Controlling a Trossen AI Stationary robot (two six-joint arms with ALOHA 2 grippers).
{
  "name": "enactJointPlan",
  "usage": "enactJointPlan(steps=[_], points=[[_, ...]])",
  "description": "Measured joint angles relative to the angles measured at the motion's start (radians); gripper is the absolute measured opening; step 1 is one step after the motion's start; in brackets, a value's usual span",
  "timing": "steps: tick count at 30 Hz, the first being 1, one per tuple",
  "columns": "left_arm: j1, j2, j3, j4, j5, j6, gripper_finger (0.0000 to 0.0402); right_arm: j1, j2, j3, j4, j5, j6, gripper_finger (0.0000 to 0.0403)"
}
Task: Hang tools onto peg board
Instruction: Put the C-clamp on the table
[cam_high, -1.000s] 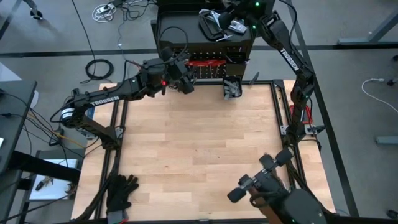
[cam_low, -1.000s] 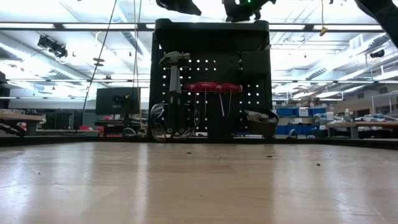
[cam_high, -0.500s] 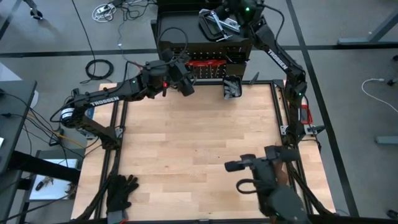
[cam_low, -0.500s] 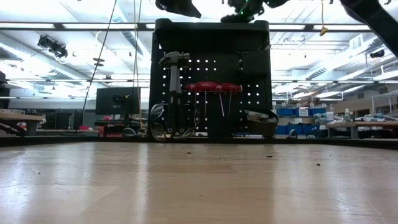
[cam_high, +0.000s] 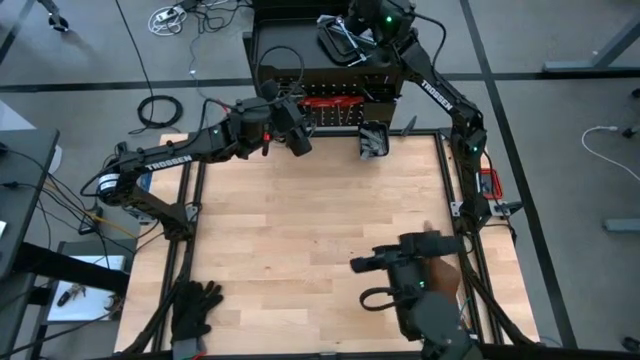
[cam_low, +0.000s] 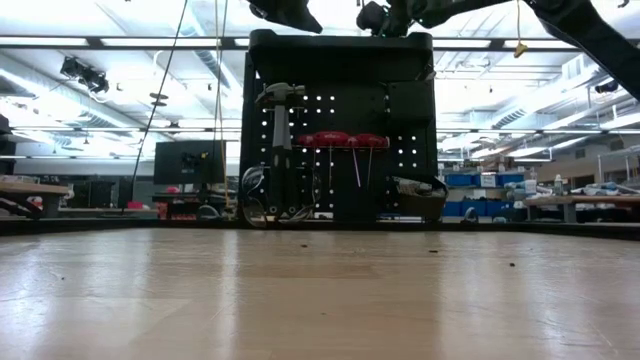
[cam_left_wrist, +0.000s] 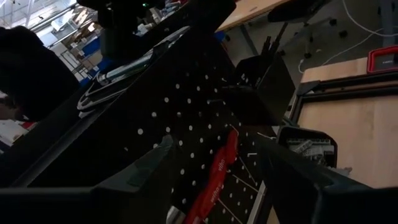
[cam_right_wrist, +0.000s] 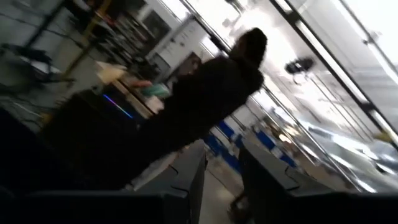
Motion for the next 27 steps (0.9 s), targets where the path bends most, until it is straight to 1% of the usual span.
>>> enactJointPlan(steps=[5, 14, 24, 27], points=[[0.002, 0.000, 0.000, -0.006, -0.013, 0.002, 0.0224, 0.024, -0.008, 0.005, -0.089, -0.118, 0.038, 0.0092], [0.002, 0.000, 0.000, -0.035, -0.060, 0.024, 0.0224, 0.047, -0.017, 0.002, -0.137, -0.321, 0.202, 0.0063], [0.002, 0.000, 0.000, -0.035, -0.109, 0.055, 0.0224, 0.045, -0.018, 0.000, -0.147, -0.481, 0.324, 0.0060], [0.002, 0.000, 0.000, -0.035, -0.110, 0.103, 0.0224, 0.052, -0.025, -0.003, -0.165, -0.537, 0.349, 0.0060]])
